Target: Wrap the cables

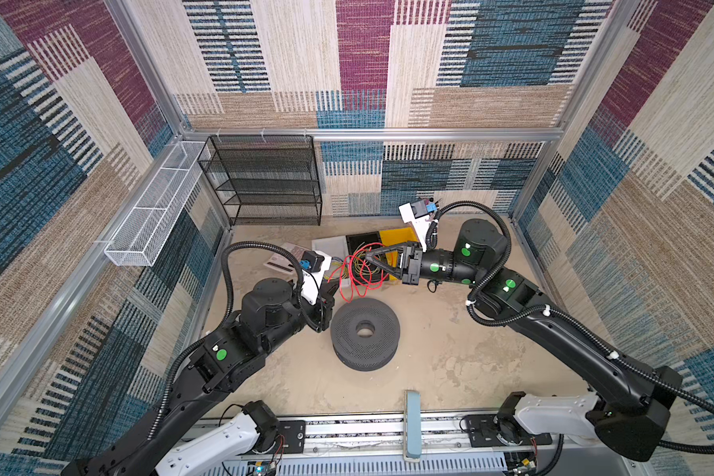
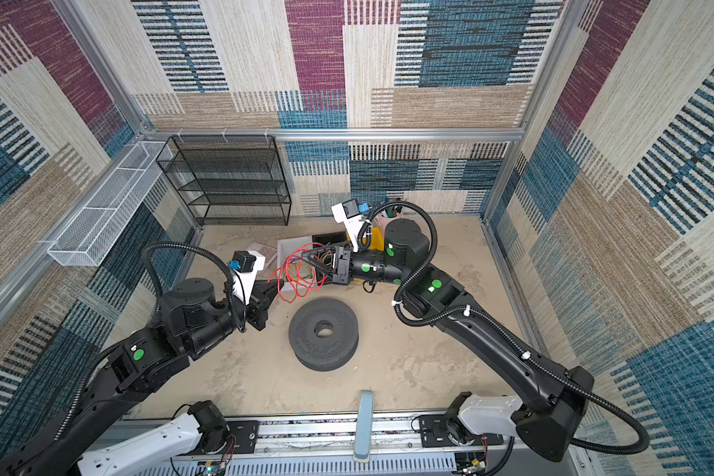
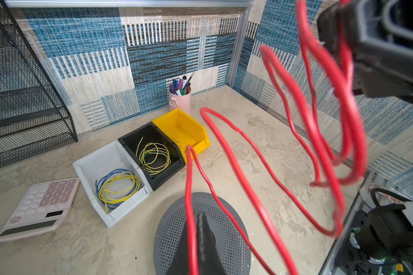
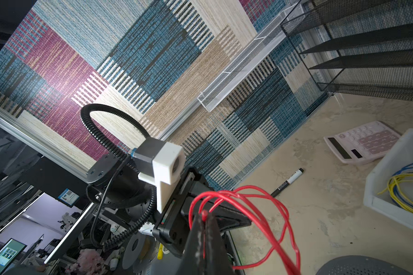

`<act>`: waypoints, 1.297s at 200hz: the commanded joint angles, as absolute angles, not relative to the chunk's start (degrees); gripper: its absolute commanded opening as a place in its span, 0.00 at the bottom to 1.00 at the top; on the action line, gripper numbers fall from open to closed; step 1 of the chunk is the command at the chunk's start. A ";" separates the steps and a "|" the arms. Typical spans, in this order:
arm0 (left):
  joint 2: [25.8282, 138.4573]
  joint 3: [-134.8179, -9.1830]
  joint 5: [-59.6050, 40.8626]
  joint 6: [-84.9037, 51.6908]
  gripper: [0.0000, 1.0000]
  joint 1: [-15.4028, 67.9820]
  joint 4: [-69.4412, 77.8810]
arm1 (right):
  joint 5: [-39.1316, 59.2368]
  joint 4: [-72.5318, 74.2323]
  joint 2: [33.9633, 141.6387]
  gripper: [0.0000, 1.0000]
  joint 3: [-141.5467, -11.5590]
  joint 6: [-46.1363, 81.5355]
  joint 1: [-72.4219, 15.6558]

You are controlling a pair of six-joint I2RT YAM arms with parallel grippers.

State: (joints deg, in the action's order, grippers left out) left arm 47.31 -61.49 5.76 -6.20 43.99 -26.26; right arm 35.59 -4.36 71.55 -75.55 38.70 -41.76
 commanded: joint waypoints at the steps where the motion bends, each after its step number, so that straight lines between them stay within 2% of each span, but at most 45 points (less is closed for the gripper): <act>1: 47.45 -62.08 9.52 -5.58 0.00 44.03 -27.28 | 38.53 -2.53 69.88 0.00 -73.59 40.30 -40.17; 66: 48.95 -66.13 22.90 -4.41 0.00 43.53 -36.04 | 52.13 -5.91 65.28 0.00 -70.88 40.05 -32.26; 105: 49.13 -69.12 25.57 -4.31 0.00 41.90 -40.71 | 56.90 -13.14 62.27 0.00 -69.86 36.14 -20.15; 132: 49.54 -72.09 26.02 -5.08 0.00 40.41 -44.08 | 54.34 -22.69 61.81 0.00 -69.86 27.46 -10.71; 157: 50.98 -76.03 27.61 -5.91 0.00 39.45 -48.48 | 46.22 -29.06 61.85 0.00 -69.20 19.92 -3.38; 190: 52.86 -80.81 29.44 -8.43 0.00 37.62 -54.10 | 20.07 -33.59 61.86 0.00 -69.84 10.71 -2.21; 231: 56.38 -87.58 21.07 -11.74 0.00 35.27 -58.91 | -3.51 -27.95 60.01 0.00 -60.81 6.41 -2.20; 259: 61.46 -94.92 15.04 -13.19 0.00 33.90 -63.57 | -7.57 -24.86 56.81 0.00 -55.83 9.28 -2.07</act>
State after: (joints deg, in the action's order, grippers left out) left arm 58.41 -90.00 20.12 -10.04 34.85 -58.08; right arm 4.54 -29.52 59.09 -57.91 8.99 -2.17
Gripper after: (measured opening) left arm 0.052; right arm 0.048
